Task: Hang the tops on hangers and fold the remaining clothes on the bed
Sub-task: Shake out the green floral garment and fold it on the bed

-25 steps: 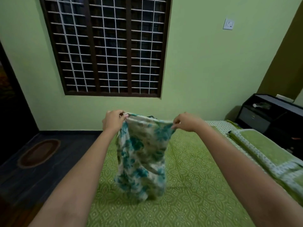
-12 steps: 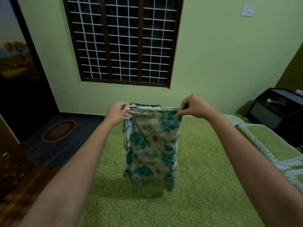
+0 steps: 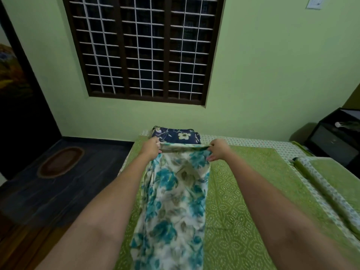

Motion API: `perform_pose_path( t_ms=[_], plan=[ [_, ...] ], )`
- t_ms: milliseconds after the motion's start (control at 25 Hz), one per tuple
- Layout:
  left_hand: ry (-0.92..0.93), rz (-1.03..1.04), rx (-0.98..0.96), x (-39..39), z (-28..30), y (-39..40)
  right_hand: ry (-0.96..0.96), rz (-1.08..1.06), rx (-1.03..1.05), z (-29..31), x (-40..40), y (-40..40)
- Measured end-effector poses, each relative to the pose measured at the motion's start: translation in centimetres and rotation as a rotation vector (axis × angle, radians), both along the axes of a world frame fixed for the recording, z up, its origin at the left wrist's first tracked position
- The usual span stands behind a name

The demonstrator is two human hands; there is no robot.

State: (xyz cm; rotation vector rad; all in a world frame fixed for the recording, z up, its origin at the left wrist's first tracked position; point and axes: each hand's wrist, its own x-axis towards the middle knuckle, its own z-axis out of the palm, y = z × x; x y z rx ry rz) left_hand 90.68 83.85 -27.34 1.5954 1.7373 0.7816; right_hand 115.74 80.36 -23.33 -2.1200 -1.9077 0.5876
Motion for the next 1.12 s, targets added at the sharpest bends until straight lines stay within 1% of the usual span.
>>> perform_pose_path(
  t_ms=[80,160,200,280,320,400,480,600,720,800,840,880,960,1040,1120],
  plan=[
    [0.09,0.008,0.081,0.4,0.3,4.1,0.161,-0.083,0.094,-0.4,-0.3,4.1],
    [0.152,0.019,0.214,0.8,1.7,7.1,0.191,-0.104,0.271,-0.3,-0.1,7.7],
    [0.139,0.018,0.284,0.9,2.4,7.9,0.189,-0.134,0.352,-0.2,0.0,8.9],
    [0.103,0.01,0.388,0.9,2.8,8.8,0.164,-0.155,0.42,-0.3,0.3,9.9],
    [0.094,0.007,0.401,0.7,2.1,9.0,0.155,-0.152,0.441,-0.6,0.2,9.7],
    [0.105,0.008,0.383,0.5,-0.8,8.2,0.126,-0.133,0.443,-3.2,0.6,8.7],
    [0.132,0.005,0.334,0.5,-5.1,6.2,0.105,-0.105,0.391,-7.5,1.1,6.9],
    [0.17,-0.055,0.241,0.6,-13.0,1.9,0.115,-0.042,0.312,-15.4,1.6,3.3],
    [0.242,-0.129,0.121,0.5,-22.2,-2.6,0.09,0.028,0.174,-24.9,2.3,-0.7],
    [0.315,-0.236,-0.008,0.4,-28.3,-6.0,0.105,0.074,0.07,-32.3,3.2,-3.9],
    [0.374,-0.291,-0.067,0.4,-31.1,-7.6,0.08,0.102,0.023,-35.6,3.5,-5.4],
    [0.453,-0.355,-0.11,0.5,-33.8,-9.1,0.05,0.126,-0.071,-38.5,3.6,-7.0],
    [0.592,-0.539,-0.136,0.9,-39.7,-11.5,-0.063,0.198,-0.265,-44.0,3.4,-9.9],
    [0.776,-0.677,-0.135,1.3,-44.5,-12.6,-0.204,0.335,-0.379,-48.5,2.7,-11.7],
    [0.873,-0.77,-0.25,1.7,-47.8,-12.6,-0.292,0.43,-0.463,-51.6,1.4,-11.9]
  ],
)
